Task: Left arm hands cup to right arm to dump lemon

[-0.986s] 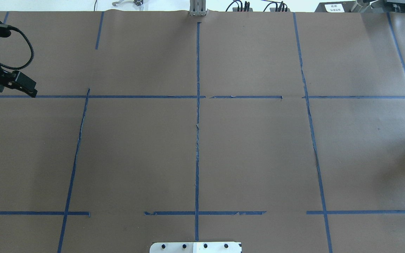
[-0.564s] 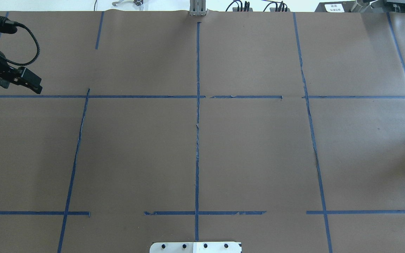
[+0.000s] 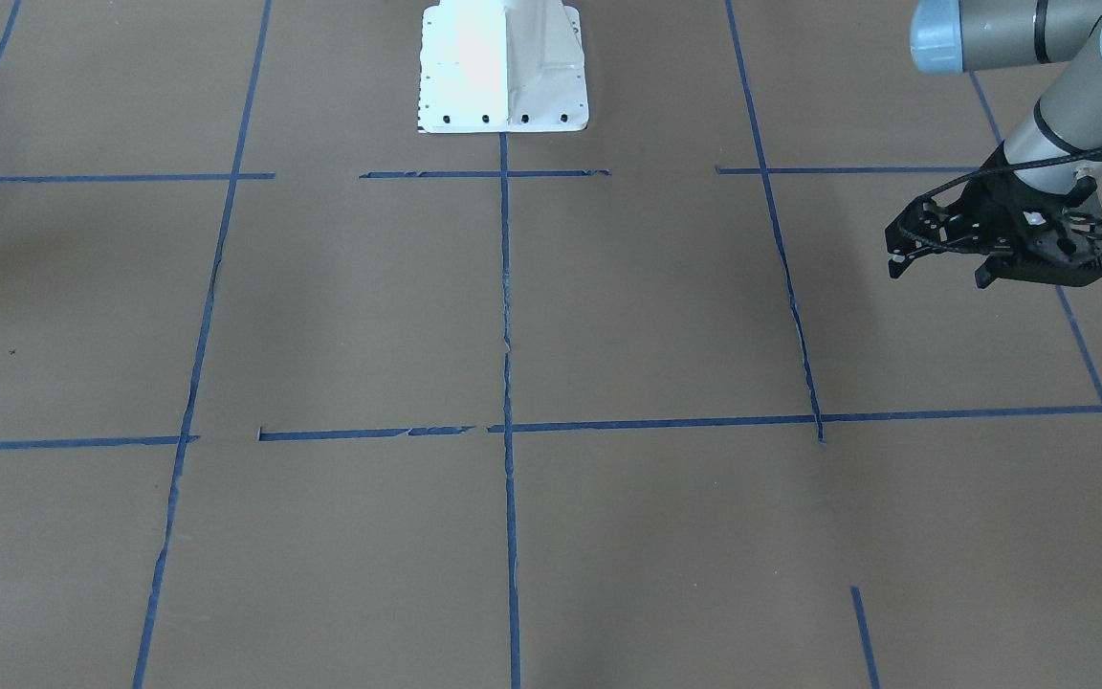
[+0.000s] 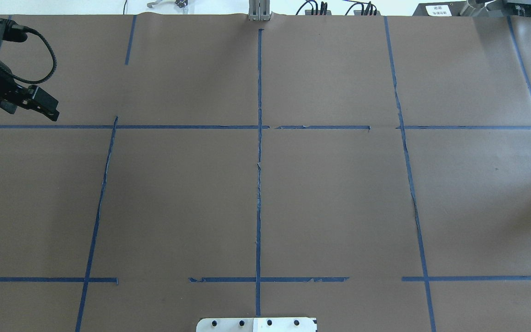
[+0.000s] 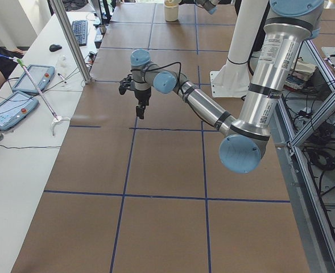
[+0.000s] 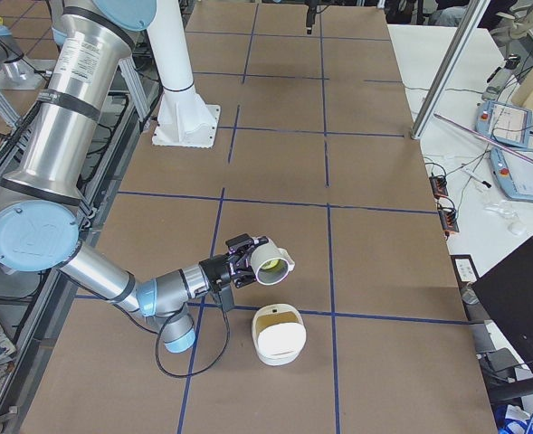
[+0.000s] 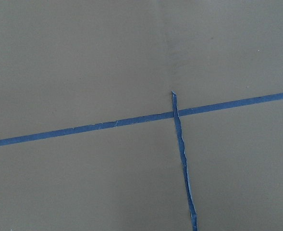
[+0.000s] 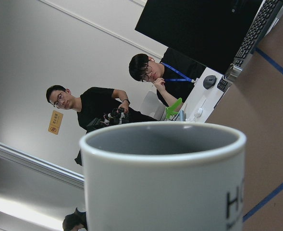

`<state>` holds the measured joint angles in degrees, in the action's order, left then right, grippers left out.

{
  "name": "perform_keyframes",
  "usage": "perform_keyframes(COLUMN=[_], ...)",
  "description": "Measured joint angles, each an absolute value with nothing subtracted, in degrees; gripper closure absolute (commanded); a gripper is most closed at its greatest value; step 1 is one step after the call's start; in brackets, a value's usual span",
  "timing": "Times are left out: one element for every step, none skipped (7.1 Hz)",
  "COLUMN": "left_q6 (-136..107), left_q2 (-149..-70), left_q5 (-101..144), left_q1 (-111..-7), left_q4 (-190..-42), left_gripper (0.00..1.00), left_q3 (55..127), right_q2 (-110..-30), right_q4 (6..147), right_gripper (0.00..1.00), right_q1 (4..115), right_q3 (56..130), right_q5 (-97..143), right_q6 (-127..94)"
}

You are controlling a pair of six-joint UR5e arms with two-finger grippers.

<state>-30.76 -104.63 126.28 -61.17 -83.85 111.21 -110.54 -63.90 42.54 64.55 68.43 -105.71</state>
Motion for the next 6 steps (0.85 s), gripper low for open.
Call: perform_keyframes(left_q6=[-30.76, -30.76, -30.76, -30.76, -30.76, -30.79], left_q2=[-104.71, -104.74, -104.79, -104.82, -104.84, -104.85], left_q5=[126.24, 126.22, 126.22, 126.21, 126.21, 126.21], left_q1=[-61.17, -61.17, -61.17, -61.17, -61.17, -61.17], left_q4=[-83.85, -83.85, -83.85, -83.85, -83.85, -83.85], left_gripper=[0.0, 0.0, 0.0, 0.0, 0.0, 0.0], left_q3=[111.19, 111.18, 111.18, 111.18, 111.2, 111.27], right_q2=[-110.11, -109.89, -109.85, -109.85, -109.85, -109.86], right_q4=[-64.79, -65.38, -65.95, -66.56, -67.31, -68.05], right_gripper=[0.99, 0.98, 0.98, 0.97, 0.97, 0.96], right_q1=[42.55, 42.59, 42.64, 42.71, 42.75, 42.78], right_q3=[64.07, 63.84, 63.74, 63.68, 63.63, 63.58], right_q5=[67.97, 67.2, 65.62, 63.2, 60.98, 58.47], right_q6=[-110.48, -115.11, -119.68, -124.0, -127.44, -131.53])
